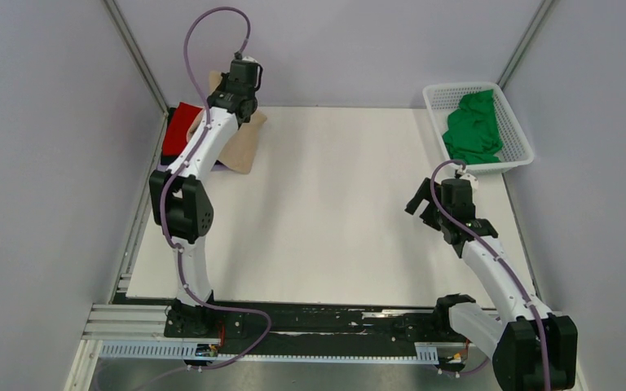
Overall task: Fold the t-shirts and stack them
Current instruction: Put the neatly folded tshirt into the corner of the board with the left arm
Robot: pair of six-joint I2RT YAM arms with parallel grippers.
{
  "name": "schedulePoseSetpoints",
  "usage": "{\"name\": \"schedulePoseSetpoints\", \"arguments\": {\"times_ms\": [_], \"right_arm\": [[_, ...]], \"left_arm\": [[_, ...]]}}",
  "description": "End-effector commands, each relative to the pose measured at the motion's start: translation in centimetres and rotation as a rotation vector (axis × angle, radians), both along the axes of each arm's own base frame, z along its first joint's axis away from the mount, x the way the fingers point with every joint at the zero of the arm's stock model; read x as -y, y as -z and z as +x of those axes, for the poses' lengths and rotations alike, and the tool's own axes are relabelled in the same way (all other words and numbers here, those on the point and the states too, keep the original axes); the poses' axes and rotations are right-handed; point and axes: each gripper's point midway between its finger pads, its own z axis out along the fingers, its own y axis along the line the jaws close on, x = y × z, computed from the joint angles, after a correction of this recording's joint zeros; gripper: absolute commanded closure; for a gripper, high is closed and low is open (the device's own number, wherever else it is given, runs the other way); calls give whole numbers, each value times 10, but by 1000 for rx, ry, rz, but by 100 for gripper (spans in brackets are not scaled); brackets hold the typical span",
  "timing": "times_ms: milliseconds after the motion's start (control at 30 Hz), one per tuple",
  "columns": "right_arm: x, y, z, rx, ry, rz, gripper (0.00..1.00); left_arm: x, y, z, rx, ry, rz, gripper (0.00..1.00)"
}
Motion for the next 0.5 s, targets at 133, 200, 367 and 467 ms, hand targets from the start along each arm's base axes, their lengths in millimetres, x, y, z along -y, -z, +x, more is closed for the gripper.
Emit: {"name": "schedulePoseSetpoints", "arguments": {"times_ms": [133,200,367,467], "right_arm": [[7,0,3,3,12,-27,0],[8,5,2,-12,19,-30,0],[8,7,2,-23,16,-31,0],[9,13,1,-47,19,-37,0]], "left_arm": [[-19,-114,-9,234,-13,16,100],[-17,-125,-12,260,4,-6,100],[-21,-141,-16,302,-3,-8,100],[-30,-137,-14,298,-21,15,100]]}}
